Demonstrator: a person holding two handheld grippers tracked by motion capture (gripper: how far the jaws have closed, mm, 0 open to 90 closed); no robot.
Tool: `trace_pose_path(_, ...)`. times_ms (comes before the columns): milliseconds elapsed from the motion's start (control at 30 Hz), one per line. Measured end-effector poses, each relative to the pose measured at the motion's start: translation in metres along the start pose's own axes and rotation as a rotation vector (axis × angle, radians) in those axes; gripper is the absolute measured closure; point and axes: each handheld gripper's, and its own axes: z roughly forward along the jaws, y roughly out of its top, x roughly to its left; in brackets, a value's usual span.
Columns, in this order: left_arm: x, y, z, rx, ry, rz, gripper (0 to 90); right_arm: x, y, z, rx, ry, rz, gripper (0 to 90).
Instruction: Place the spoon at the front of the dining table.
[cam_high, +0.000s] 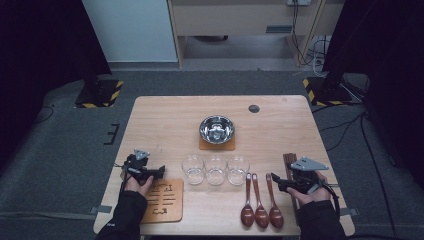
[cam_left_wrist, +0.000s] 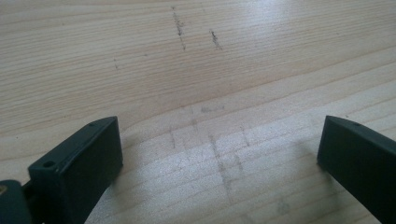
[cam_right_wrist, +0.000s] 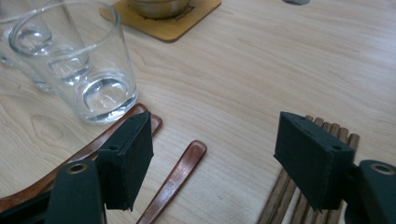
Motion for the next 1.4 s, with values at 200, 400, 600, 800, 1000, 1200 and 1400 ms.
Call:
trace_pose_path(200,0.000,0.000,0.000,0.000,0.000,0.000,0.0,0.006,-0.003,0.003,0.019,0.017,-0.016,28.5)
trace_pose_path(400,0.001,0.000,0.000,0.000,-0.004,0.003,0.0,0.014,-0.009,0.006,0.046,0.040,-0.019,30.5)
trace_pose_path(600,0.001,0.000,0.000,0.000,-0.005,0.005,0.0,0.016,-0.014,0.005,0.067,0.049,-0.016,34.8)
trace_pose_path(800,0.001,0.000,0.000,0.000,-0.005,0.005,0.0,0.019,-0.019,0.007,0.089,0.063,-0.024,39.2)
trace_pose_path(1000,0.001,0.000,0.000,0.000,-0.004,0.005,0.0,0.021,-0.023,0.011,0.131,0.078,-0.023,45.0)
trace_pose_path(1200,0.001,0.000,0.000,0.000,-0.005,0.005,0.0,0.026,-0.027,0.016,0.174,0.104,-0.031,49.5)
trace_pose_path(1400,0.001,0.000,0.000,0.000,-0.005,0.005,0.0,0.026,-0.030,0.019,0.221,0.098,-0.026,55.1)
